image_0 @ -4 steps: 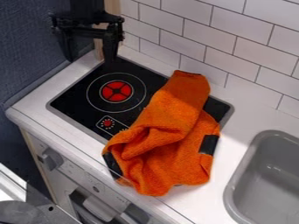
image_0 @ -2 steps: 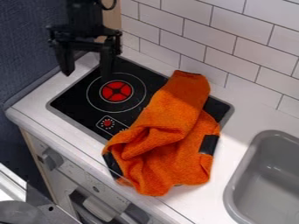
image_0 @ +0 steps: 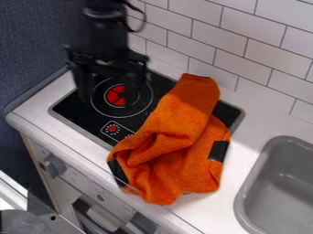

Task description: Unfold the cloth from right to left

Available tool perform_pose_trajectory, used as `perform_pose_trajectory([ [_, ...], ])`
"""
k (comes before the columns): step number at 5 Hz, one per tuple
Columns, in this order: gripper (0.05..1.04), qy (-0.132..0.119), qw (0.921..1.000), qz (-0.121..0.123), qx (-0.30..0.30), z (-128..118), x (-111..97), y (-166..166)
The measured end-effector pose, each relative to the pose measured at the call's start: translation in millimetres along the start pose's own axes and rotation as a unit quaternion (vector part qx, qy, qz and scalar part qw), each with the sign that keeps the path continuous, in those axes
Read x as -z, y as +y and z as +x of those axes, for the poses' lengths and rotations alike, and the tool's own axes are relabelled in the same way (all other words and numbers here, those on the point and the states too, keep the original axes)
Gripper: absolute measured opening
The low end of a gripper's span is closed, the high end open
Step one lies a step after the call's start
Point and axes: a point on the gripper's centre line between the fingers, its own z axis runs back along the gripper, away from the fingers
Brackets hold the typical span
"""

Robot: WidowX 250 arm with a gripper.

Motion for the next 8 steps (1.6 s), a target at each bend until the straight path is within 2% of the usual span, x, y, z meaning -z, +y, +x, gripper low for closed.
perform_pose_trajectory([
  [2,1.001,-0.036,0.9971,0.053,0.041,-5.9,7.9,-61.1],
  [3,1.001,-0.047,0.9955,0.07,0.045,-9.6,21.9,-73.7],
  [4,1.001,-0.054,0.9917,0.086,0.077,-6.6,38.6,-92.4],
  [5,1.001,-0.072,0.9891,0.092,0.09,1.0,44.6,-95.5],
  [6,1.001,-0.109,0.9842,0.092,0.105,10.9,51.6,-87.4],
  [7,1.001,-0.129,0.9833,0.086,0.095,21.0,55.3,-71.8],
  [8,0.967,-0.125,0.9837,0.092,0.091,25.9,65.2,-67.7],
])
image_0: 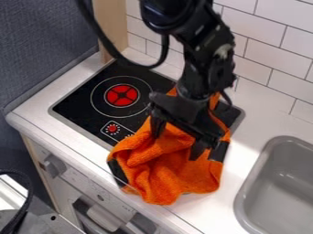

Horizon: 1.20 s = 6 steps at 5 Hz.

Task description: Unfold the cloth from right to left

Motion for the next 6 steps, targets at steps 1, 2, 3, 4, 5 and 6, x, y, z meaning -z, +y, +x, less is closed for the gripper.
perform_pose_trajectory([
  [1,0.937,0.017,0.9997,0.017,0.001,-1.2,8.4,1.1],
  [2,1.0,0.013,0.9998,0.016,-0.007,1.4,12.8,1.9],
  [3,0.928,0.011,0.9997,0.015,-0.016,3.0,14.8,7.6],
  [4,0.629,0.008,0.9996,0.019,-0.022,1.3,17.4,10.8],
  [5,0.332,0.006,0.9995,0.02,-0.022,0.0,17.7,12.4],
  [6,0.132,0.007,0.9997,0.017,-0.018,-0.7,18.0,13.7],
])
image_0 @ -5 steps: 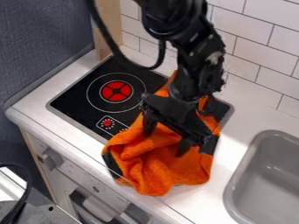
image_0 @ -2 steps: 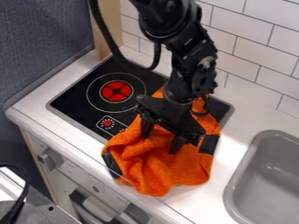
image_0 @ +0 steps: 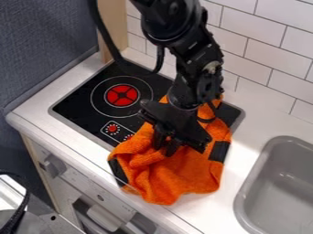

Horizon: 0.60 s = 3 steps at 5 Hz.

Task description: Unfold the cloth from right to left

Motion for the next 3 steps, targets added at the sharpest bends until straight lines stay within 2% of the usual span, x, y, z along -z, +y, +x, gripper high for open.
perform_pose_trajectory([
  [1,0.051,0.013,0.9993,-0.031,0.017,1.6,-5.7,2.2],
  [2,0.051,0.018,0.995,-0.096,-0.023,18.4,-23.2,18.7],
  [3,0.051,-0.009,0.9832,-0.152,-0.1,35.4,-35.9,50.0],
])
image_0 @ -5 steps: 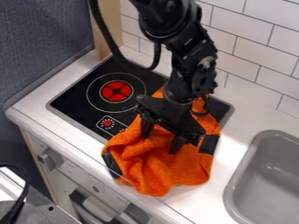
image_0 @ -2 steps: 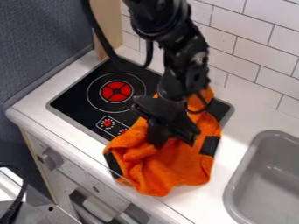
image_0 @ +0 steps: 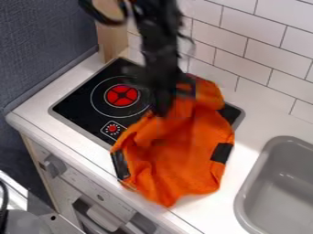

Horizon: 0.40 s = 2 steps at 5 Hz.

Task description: Unfold the cloth from right to left

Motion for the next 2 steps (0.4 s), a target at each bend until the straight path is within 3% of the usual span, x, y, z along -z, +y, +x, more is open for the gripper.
perform_pose_trajectory([
  [1,0.051,-0.029,0.996,-0.03,-0.08,23.8,-17.6,31.9],
  [2,0.051,-0.029,0.987,-0.059,-0.147,39.3,-15.9,70.1],
])
